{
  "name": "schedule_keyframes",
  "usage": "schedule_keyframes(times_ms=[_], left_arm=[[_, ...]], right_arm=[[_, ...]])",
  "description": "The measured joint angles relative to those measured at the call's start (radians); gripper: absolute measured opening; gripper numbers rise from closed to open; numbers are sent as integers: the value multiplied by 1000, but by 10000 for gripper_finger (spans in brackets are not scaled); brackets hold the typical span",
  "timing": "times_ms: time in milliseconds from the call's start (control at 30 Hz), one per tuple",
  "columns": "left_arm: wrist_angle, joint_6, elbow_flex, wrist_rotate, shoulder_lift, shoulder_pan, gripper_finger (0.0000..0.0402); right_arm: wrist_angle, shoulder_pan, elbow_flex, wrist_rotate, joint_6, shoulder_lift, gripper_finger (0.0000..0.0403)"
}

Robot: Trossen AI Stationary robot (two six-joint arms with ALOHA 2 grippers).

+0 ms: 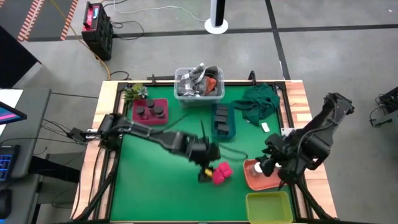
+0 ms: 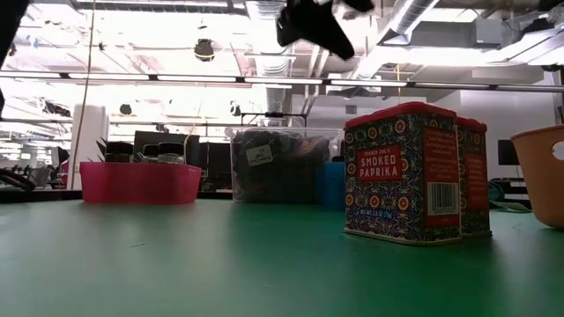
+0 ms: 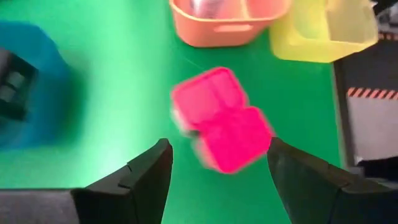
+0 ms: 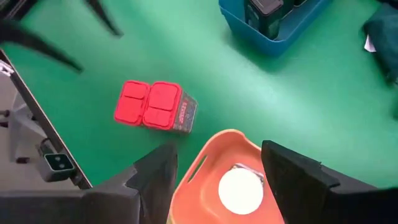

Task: Sort spices by type
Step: Put the red seasoning can into the yellow bin

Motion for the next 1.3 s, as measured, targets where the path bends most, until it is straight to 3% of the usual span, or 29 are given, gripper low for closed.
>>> schedule_keyframes(times_ms=[200,367,600,767,933,1300], left_arm=[[45,-113,1,-117,14,-135,260],[70,-316,-4,-118,50,-153,280],[157,-327,-2,-125,129,-149,326],[95,-328,-10,-202,130,-143,356],[74,-304,-13,-225,131,-143,363],[198,-270,-42,-238,152,-125,363]], right_arm=[[2,23,0,0,-32,0,260],[27,23,0,0,-37,0,260],[76,26,0,4,-84,16,260],[81,42,0,5,-78,33,260],[81,48,0,8,-76,43,260],[84,46,0,13,-76,44,260]])
